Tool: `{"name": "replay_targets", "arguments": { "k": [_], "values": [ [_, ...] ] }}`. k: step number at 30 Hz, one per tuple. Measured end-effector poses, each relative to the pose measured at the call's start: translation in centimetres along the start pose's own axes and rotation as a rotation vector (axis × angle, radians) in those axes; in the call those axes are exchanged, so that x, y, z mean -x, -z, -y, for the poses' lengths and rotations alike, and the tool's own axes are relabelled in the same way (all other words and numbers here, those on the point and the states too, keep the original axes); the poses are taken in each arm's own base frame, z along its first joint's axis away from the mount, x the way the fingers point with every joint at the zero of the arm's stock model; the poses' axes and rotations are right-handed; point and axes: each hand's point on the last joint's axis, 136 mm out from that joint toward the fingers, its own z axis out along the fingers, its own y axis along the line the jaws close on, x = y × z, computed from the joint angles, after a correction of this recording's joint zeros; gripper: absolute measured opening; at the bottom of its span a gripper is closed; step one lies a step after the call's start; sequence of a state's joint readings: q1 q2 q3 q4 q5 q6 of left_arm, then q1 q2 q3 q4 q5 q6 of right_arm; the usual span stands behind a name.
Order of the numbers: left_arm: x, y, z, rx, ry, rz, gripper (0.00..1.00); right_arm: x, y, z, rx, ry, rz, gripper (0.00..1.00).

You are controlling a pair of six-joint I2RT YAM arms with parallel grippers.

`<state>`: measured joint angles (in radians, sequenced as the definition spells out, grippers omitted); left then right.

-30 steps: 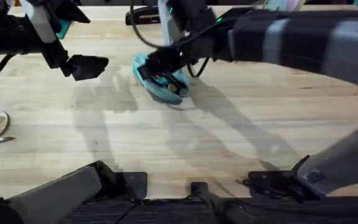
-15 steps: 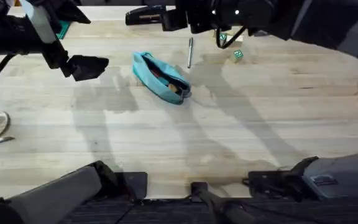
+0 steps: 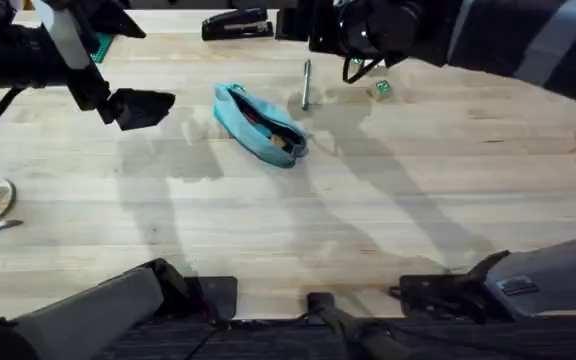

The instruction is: Unzip the bag, pick up the pens from the table one at a time and place them inside, then zip the bag closed.

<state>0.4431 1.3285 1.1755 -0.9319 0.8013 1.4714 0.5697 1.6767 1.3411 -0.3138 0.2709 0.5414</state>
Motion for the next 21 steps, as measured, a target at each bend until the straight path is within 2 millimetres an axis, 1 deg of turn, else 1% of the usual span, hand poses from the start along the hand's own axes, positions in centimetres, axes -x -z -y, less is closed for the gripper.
{"name": "replay_targets", "arguments": {
  "k": [2,5,7,10,15,16,21],
  "values": [
    [0.0,0.0,0.0,0.0,0.0,0.0,0.993,-0.1,-0.3,0.0,0.001,-0.01,-0.002,0.998],
    [0.0,0.0,0.0,-0.001,0.001,0.0,0.993,-0.4,-1.2,-0.2,0.001,-0.014,-0.005,0.998],
    [0.0,0.0,0.1,-0.002,0.002,0.0,0.993,-0.9,-2.1,-0.1,-0.005,-0.014,-0.014,0.998],
    [0.0,0.0,0.1,-0.003,0.003,0.0,0.993,-2.2,-3.8,0.1,-0.022,-0.009,-0.044,0.998],
    [0.0,0.0,0.1,-0.005,0.005,-0.001,0.993,-5.4,-7.0,1.2,-0.069,0.013,-0.123,0.998],
    [0.0,0.0,0.1,-0.005,0.005,-0.001,0.993,-7.1,-8.5,1.8,-0.094,0.024,-0.162,0.998],
    [0.0,0.0,0.1,-0.005,0.006,-0.001,0.993,-9.7,-10.5,2.8,-0.133,0.038,-0.217,0.996]
  ]
}}
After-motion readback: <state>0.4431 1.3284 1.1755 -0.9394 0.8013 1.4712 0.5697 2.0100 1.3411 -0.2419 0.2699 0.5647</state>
